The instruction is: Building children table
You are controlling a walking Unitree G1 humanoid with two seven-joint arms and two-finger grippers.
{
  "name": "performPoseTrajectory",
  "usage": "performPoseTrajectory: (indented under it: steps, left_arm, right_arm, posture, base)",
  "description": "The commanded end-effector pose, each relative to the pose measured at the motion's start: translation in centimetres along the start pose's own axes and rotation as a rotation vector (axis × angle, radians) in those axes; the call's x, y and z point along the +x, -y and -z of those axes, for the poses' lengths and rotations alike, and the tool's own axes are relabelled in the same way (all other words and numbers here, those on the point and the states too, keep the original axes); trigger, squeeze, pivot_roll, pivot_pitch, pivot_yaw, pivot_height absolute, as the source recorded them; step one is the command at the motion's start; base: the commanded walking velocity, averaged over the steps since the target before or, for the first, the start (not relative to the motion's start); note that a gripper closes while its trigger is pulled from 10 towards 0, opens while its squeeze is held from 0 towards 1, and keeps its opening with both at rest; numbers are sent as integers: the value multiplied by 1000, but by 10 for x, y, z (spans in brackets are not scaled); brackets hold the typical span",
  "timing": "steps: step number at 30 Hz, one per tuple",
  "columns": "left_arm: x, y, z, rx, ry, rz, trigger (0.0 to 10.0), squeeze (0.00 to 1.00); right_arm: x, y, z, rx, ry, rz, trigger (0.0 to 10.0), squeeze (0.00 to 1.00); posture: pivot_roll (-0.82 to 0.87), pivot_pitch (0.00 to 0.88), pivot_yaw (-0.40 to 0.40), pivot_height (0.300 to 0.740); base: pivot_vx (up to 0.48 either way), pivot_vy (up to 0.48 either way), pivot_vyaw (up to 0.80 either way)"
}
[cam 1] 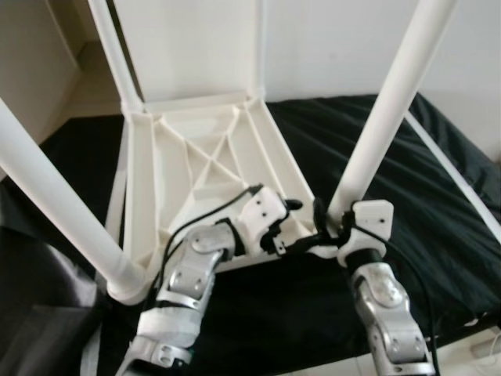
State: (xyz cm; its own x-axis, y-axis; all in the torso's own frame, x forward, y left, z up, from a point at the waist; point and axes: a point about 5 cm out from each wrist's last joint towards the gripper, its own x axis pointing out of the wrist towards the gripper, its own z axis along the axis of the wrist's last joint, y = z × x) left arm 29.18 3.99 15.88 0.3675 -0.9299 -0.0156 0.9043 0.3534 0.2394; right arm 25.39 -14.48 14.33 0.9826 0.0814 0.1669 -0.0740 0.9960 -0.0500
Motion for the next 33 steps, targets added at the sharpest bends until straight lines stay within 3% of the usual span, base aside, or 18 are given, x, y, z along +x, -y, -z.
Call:
performPoseTrajectory:
  steps: [1,8,15,23,28,33]
  left_arm:
    - [-27,-38,-1,-21,9,-502,10000,0]
    - [-32,-34,-7,33,58,-588,10000,0]
    - [-46,-28,-1,100,24,-638,10000,0]
    - [-54,-12,0,99,45,-489,10000,0]
    - [-54,14,-3,62,78,-215,10000,0]
    - [-54,25,0,40,57,-123,10000,0]
  right_arm:
    - [-8,-1,4,-1,-11,-36,10000,0]
    - [-19,5,5,-33,16,-44,10000,0]
    - [-30,12,8,-15,0,-62,10000,0]
    - [-33,19,12,-25,-13,-54,10000,0]
    - [-27,13,11,13,-4,-65,10000,0]
    - [-25,12,10,24,-4,-73,10000,0]
  posture:
    - [-52,26,-9,740]
    - [-45,15,-6,740]
    - [-41,6,0,740]
    - [-39,0,1,740]
    - [-38,0,-3,740]
    - [-39,0,-5,740]
  base:
    - [0,0,0]
    - [0,0,0]
    - [0,0,0]
    - [0,0,0]
    - [0,0,0]
    - [0,0,0]
